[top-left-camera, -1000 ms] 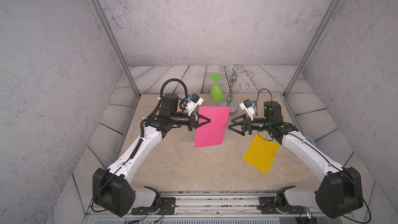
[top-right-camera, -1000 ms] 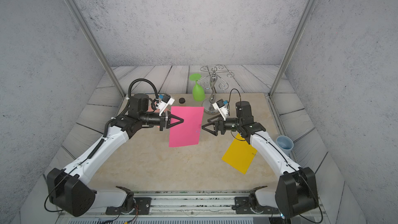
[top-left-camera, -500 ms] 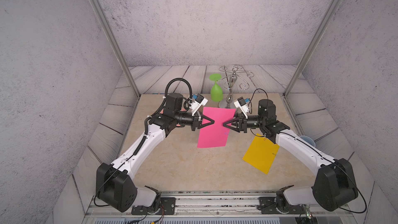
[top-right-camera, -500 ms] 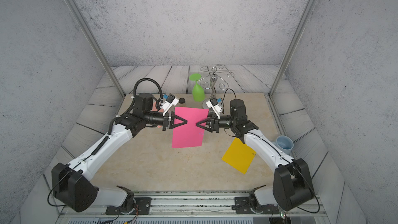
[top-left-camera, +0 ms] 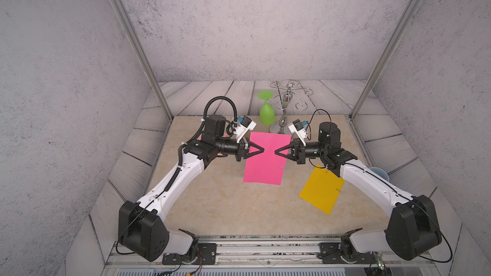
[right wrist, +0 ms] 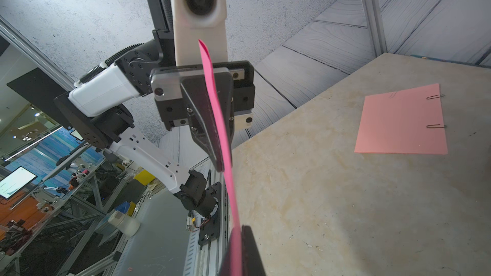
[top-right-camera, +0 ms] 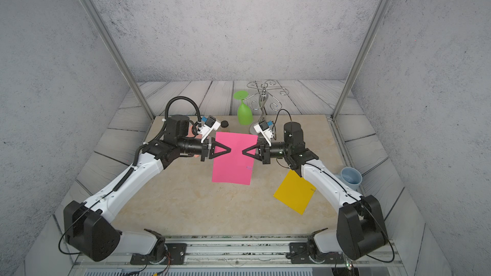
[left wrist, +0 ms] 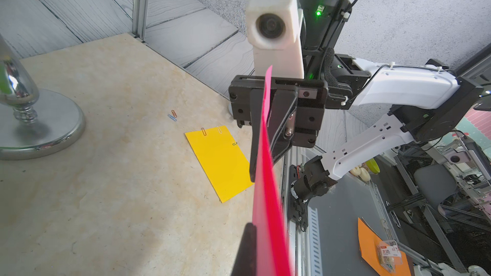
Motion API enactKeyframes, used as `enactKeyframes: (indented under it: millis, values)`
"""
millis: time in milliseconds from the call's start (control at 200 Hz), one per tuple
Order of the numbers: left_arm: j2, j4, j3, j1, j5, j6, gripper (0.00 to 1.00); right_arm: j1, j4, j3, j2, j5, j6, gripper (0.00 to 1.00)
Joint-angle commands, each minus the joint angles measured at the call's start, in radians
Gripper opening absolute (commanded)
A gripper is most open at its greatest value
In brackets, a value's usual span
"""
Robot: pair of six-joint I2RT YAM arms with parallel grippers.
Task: Unclip the paperclips from the documents
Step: Adjust the document.
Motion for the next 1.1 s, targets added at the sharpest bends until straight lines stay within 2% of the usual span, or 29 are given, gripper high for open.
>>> enactKeyframes:
  millis: [0,205,510,731,931,1091]
  values:
    - [-0.024,-0.021,0.024,-0.006,-0.015,0.023,0.02,0.003,0.009,0.021,0.011,-0.02,0.012,0.0]
    - [-0.03,-0.029,0.011,-0.004,-0.026,0.017,0.14,0.001,-0.005,0.044,-0.007,-0.012,0.014,0.0]
    - [-0.062,0.009,-0.056,-0.003,-0.027,-0.019,0.19,-0.014,-0.014,0.081,-0.014,-0.004,0.027,0.0]
    - [-0.077,0.035,-0.083,-0.004,-0.018,-0.04,0.19,-0.02,-0.012,0.105,0.001,-0.002,0.037,0.0]
    - [-0.08,0.038,-0.076,-0.004,-0.041,-0.043,0.06,-0.019,-0.005,0.104,0.006,-0.008,0.049,0.0]
    - [-0.087,0.052,-0.084,-0.004,-0.06,-0.053,0.05,-0.022,-0.062,0.114,-0.004,0.012,0.011,0.0]
